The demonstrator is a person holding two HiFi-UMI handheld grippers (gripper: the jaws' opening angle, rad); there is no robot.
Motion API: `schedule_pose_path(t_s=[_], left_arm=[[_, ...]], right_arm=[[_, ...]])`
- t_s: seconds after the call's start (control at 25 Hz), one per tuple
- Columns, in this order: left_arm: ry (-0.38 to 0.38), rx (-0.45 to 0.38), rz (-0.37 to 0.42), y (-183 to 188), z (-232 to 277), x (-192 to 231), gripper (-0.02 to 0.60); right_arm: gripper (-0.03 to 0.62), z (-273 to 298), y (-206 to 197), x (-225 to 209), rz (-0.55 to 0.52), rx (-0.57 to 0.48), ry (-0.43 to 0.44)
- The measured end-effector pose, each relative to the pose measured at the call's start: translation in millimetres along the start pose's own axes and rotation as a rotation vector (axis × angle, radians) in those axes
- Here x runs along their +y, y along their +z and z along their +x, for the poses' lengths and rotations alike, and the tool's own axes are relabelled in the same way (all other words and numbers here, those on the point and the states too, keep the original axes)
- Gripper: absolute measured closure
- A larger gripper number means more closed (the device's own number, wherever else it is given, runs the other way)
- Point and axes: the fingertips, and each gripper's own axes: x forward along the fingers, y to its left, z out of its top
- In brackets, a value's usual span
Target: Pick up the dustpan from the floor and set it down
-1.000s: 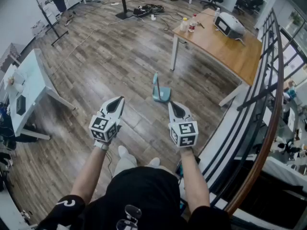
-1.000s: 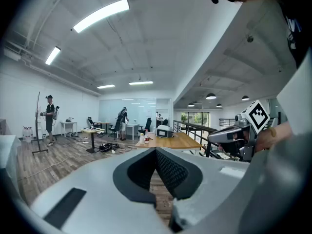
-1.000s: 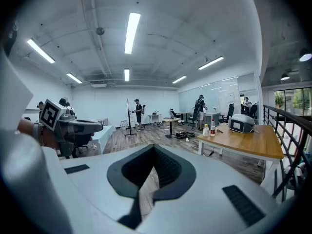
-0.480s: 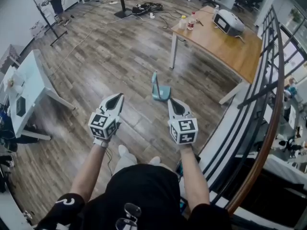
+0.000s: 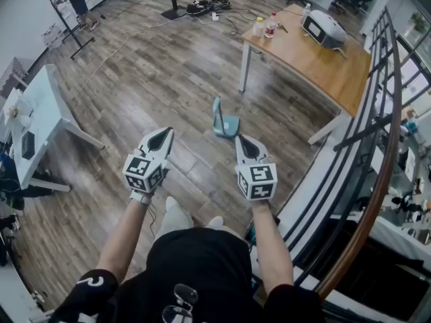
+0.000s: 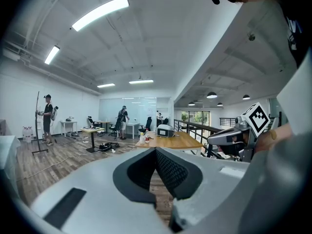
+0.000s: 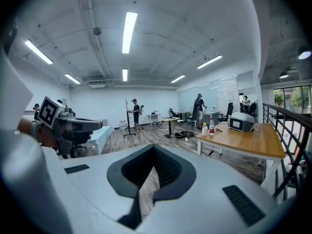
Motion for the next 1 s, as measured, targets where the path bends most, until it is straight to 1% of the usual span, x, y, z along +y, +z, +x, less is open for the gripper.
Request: schedule_pose_path(t_s=[0.2,0.36,0.56,0.68,1.0], left_arm=[[-0.003,0.014,-0.008,-5,10,9,0.583],[-0.022,0.019,-0.016,-10,24,34,0.583],[-0.071,0.019,-0.035,-13,64,77,0.583],[-0.107,0.016,-0.038,-8,96,106,0.583],[-0.207,0.030,-0.020,5,169,184,0.583]], right_arm=[[0.600,16,-2,-6,-0.019,0.000,-0.004],[0.602,43,-1,-4,-0.017,0.018,-0.012],[0.600,94,9,-13,-0.019,0.026,-0.053],[0.600,129,19,-20,-0.019,0.030,-0.085],[0.600,223,47,-29,0.018,0.055,-0.165]])
